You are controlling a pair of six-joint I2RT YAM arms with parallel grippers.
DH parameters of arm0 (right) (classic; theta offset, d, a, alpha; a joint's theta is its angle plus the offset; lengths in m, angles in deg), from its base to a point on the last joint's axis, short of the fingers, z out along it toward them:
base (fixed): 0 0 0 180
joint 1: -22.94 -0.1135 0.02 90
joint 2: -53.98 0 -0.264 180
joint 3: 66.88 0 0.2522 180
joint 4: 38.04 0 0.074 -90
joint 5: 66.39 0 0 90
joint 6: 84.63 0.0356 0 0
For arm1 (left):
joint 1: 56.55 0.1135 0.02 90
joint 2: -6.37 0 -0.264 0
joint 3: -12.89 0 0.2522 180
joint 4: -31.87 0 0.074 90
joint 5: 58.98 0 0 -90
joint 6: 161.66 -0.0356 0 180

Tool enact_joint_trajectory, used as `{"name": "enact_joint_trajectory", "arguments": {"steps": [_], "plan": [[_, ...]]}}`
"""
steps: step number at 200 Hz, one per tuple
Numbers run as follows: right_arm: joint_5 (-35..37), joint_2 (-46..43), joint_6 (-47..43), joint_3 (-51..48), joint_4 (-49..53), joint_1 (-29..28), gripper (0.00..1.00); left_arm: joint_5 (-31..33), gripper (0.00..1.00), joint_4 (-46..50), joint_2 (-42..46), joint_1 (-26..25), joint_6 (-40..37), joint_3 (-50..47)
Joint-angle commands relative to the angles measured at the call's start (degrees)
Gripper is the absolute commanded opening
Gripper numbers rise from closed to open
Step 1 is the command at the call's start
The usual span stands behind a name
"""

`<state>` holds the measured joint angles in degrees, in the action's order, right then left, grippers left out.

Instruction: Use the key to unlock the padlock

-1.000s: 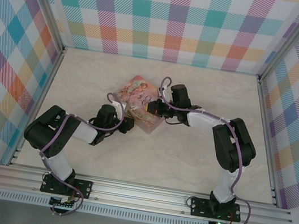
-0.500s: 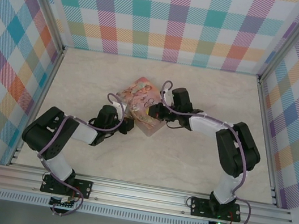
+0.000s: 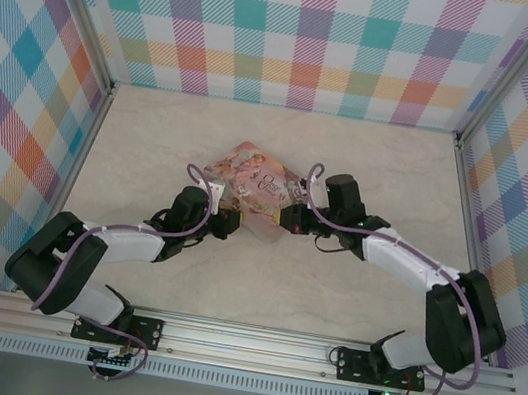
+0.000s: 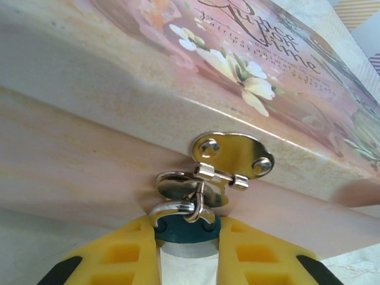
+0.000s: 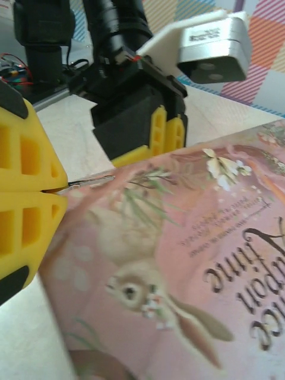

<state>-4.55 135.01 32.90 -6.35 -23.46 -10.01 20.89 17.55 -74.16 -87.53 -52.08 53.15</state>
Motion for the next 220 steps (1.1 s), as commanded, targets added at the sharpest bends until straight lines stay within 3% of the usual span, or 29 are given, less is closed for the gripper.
{"name": "enact_joint_trajectory", "arguments": {"steps": [1, 52, 131, 192, 220], "plan": [[-2.10, -5.38, -2.07, -2.90, 1.86, -1.12, 0.03, 0.39, 0.20, -0.04, 2.98, -0.75, 1.68, 1.87], [0.89, -4.53, -5.09, -6.29, 1.91, -4.82, 0.03, -0.09, 0.19, 1.92, 4.32, -1.36, 4.72, 3.63], [5.90, 2.58, -11.71, -1.99, -0.54, -4.10, 0.03, 0.25, 0.16, 4.84, 4.47, -2.58, 9.31, 4.78], [5.33, 7.00, -16.37, 0.17, -4.40, -1.43, 0.03, 0.79, 0.13, 6.30, 4.40, -3.30, 14.24, 5.44], [1.76, 5.77, -17.30, -0.72, -6.34, -0.89, 0.03, 1.42, 0.13, 6.56, 4.33, -3.39, 17.86, 5.70]]}}
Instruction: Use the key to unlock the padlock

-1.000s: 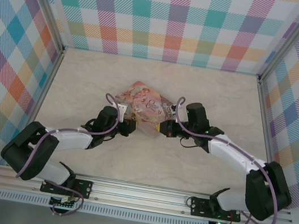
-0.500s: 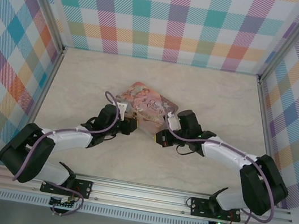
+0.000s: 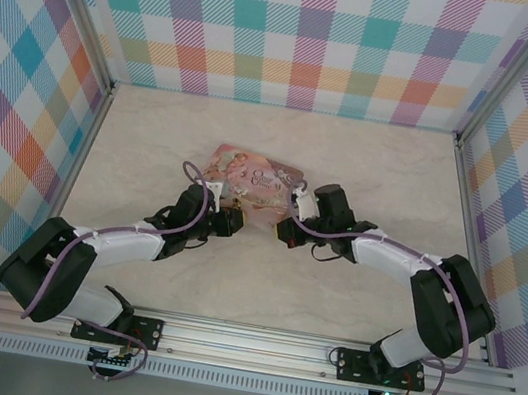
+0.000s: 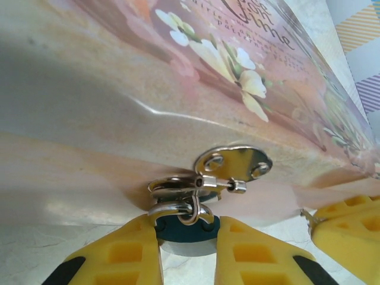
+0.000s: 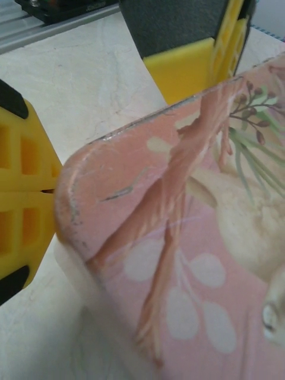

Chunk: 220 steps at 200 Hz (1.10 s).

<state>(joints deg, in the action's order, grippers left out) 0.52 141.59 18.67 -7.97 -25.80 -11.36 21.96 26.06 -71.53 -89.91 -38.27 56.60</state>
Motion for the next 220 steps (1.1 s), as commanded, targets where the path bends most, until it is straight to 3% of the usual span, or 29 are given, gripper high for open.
{"name": "enact_joint_trajectory", "arguments": {"steps": [1, 26, 54, 93, 220], "plan": [[-3.47, -0.93, -3.04, 0.77, -4.05, 0.47, 0.03, 0.44, 0.13, -1.91, 1.71, -1.00, 4.23, 2.27], [-6.42, -4.18, -2.91, -1.96, -4.49, -0.57, 0.03, 1.26, 0.12, -2.43, 1.96, -1.25, 6.74, 2.39], [-3.30, -5.96, -2.78, -4.50, -4.22, -4.27, 0.03, 2.26, 0.11, -2.53, 2.61, -1.35, 9.68, 2.48], [1.22, -2.72, -0.42, -4.26, -8.47, -8.11, 0.02, 2.79, 0.11, -1.76, 3.75, -1.44, 12.45, 2.56], [11.90, 4.27, -1.28, 1.22, -13.91, -11.74, 0.02, 2.12, 0.10, -1.74, 3.45, -1.52, 17.65, 2.65]]}}
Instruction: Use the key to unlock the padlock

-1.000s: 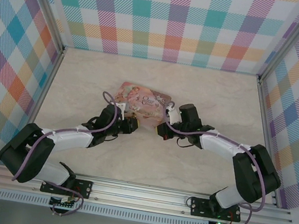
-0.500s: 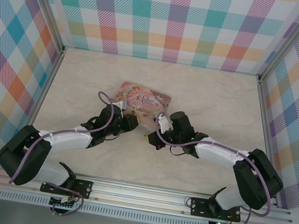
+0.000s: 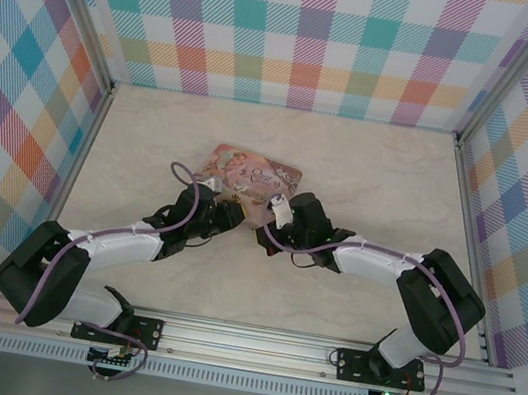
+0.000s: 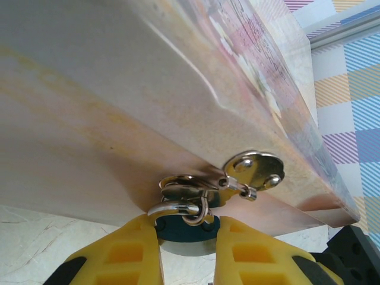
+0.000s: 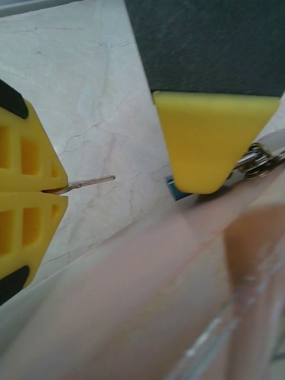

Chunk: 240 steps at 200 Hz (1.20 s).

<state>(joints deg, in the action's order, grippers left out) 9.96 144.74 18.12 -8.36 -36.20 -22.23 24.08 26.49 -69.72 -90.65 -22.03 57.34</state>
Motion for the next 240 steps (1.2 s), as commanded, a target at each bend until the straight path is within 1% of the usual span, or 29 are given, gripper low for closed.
{"name": "enact_joint_trajectory", "arguments": {"steps": [1, 46, 86, 240], "plan": [[2.52, 1.15, -0.73, 1.63, -3.53, -0.88, 0.02, 0.00, 0.10, -2.20, 1.64, -0.78, 1.43, 1.91], [5.33, 2.35, -0.04, 2.47, -4.20, -1.67, 0.02, 0.08, 0.09, -2.40, 1.75, -0.78, 2.19, 1.91], [6.15, 3.03, 0.78, 2.49, -5.81, -2.25, 0.02, 0.19, 0.09, -2.46, 1.77, -0.79, 2.35, 1.91], [6.93, 3.90, 1.57, 2.05, -10.56, -2.56, 0.02, 0.44, 0.08, -2.32, 1.65, -0.78, 2.56, 1.82]]}}
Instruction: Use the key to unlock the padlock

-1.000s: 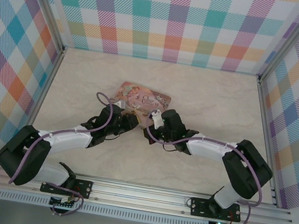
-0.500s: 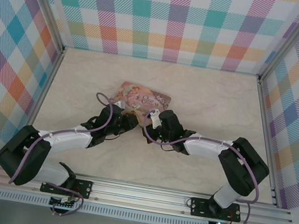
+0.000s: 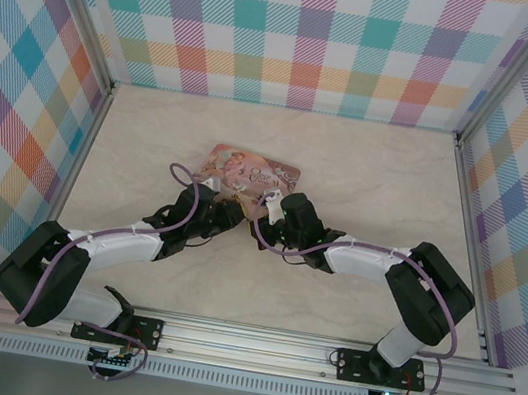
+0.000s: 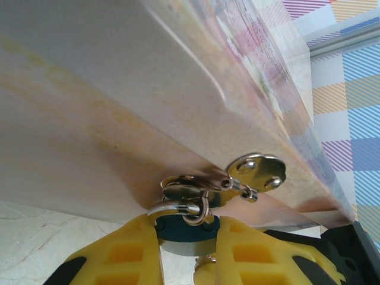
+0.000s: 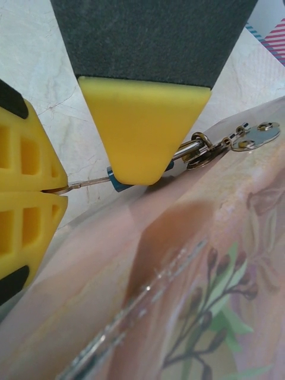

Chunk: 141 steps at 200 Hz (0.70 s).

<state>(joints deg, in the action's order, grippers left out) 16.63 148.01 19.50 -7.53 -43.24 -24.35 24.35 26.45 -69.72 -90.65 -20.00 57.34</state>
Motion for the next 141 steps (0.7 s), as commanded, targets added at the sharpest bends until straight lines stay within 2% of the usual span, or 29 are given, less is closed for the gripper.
{"name": "enact_joint_trajectory", "arguments": {"steps": [1, 98, 141], "plan": [[0.26, 0.62, 0.20, 1.22, -3.53, -0.44, 0.02, 0.17, 0.08, -2.27, 1.70, -0.78, 0.54, 1.82], [1.20, 2.00, -1.24, 0.73, -10.06, -0.81, 0.02, -0.18, 0.07, -2.00, 2.22, -0.78, 0.99, 2.24], [2.33, 3.53, -3.56, 2.23, -9.70, -1.49, 0.02, -0.50, 0.07, -1.83, 2.37, -0.78, 1.12, 2.50]]}}
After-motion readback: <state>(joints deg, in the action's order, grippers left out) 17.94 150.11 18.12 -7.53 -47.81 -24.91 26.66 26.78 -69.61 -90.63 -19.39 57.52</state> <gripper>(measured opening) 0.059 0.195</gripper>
